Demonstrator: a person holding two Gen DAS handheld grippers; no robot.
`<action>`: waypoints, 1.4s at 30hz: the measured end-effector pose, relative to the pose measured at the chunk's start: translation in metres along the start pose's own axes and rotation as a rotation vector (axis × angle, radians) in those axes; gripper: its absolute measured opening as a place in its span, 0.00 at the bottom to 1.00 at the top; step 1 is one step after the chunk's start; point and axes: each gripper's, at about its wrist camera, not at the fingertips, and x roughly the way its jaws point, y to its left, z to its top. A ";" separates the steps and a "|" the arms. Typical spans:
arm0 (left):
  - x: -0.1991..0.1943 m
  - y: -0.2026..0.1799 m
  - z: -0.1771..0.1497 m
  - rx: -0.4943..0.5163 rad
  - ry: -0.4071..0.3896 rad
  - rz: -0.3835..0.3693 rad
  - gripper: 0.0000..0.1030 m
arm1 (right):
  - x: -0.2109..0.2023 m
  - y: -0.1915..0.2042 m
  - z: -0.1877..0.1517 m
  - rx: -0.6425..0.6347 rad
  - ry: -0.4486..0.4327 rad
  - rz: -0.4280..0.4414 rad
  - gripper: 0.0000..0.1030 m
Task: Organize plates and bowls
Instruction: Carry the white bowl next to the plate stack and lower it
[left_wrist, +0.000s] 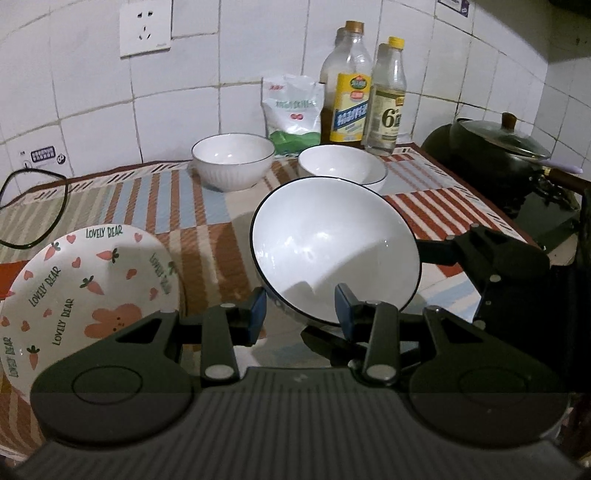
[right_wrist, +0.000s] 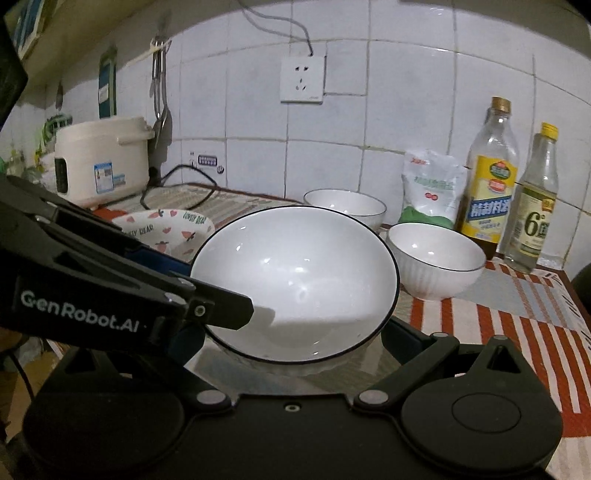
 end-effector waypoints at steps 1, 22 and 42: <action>0.002 0.005 0.000 -0.009 0.002 -0.008 0.37 | 0.003 0.001 0.001 -0.009 0.007 -0.005 1.00; 0.000 0.043 -0.002 -0.043 0.025 -0.103 0.61 | 0.013 0.009 -0.004 0.072 0.038 -0.024 1.00; -0.066 0.006 0.033 0.153 0.024 -0.125 0.82 | -0.096 -0.045 0.012 0.173 -0.048 0.021 1.00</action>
